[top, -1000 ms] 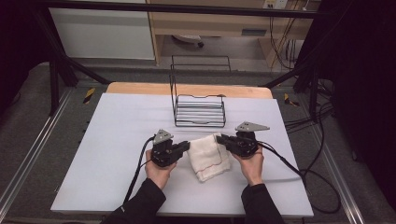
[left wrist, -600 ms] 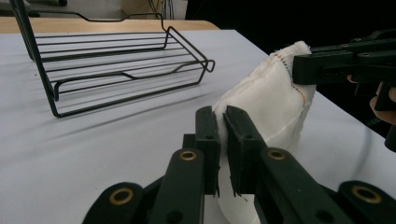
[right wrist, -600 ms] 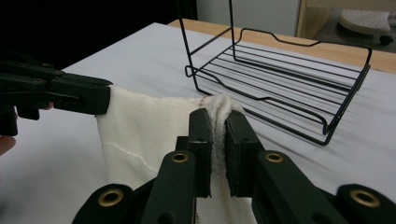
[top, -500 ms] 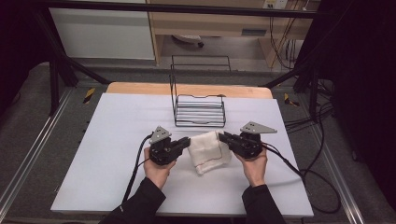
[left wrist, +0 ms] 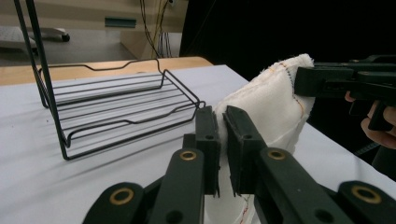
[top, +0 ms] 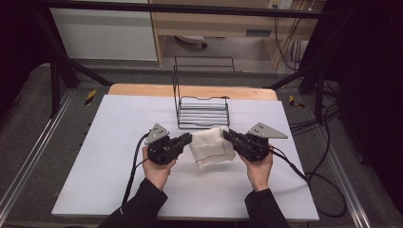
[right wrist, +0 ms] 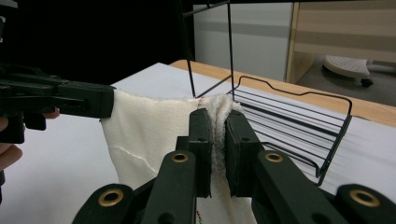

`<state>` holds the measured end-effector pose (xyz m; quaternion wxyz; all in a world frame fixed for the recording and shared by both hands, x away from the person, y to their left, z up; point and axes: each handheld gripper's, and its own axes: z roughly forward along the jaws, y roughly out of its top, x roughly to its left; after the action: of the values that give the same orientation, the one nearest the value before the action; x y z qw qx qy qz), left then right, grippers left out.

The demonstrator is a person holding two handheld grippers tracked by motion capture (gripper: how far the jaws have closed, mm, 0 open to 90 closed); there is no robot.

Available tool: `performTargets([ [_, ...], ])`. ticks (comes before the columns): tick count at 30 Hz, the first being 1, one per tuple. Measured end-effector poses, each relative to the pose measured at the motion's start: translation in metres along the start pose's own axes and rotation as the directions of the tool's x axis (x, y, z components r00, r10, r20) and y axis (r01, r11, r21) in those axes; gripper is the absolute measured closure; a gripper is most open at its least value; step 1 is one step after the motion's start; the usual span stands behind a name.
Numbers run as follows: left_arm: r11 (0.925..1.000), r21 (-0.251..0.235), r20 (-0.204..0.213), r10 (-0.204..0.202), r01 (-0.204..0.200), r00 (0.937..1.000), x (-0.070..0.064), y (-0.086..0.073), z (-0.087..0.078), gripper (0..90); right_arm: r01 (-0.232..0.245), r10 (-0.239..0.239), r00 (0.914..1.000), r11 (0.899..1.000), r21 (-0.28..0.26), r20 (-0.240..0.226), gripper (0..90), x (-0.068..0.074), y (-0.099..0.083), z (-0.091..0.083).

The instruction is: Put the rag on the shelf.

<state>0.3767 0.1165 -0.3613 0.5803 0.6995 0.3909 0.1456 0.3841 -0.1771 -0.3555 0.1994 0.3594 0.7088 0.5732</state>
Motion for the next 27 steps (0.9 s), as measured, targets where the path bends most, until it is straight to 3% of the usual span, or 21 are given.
performTargets([
  [12, 0.9987, -0.046, -0.005, 0.021, -0.021, 0.9998, 0.0, 0.018, -0.008, 83.3, 0.009, -0.009, 0.9999, 0.997, -0.07, 0.008, 82.5, 0.012, 0.014, -0.007],
  [27, 0.9916, -0.124, -0.01, 0.037, -0.038, 0.9993, 0.003, 0.045, -0.019, 83.5, 0.022, -0.017, 0.9994, 0.985, -0.173, 0.03, 82.6, 0.023, 0.037, -0.005],
])
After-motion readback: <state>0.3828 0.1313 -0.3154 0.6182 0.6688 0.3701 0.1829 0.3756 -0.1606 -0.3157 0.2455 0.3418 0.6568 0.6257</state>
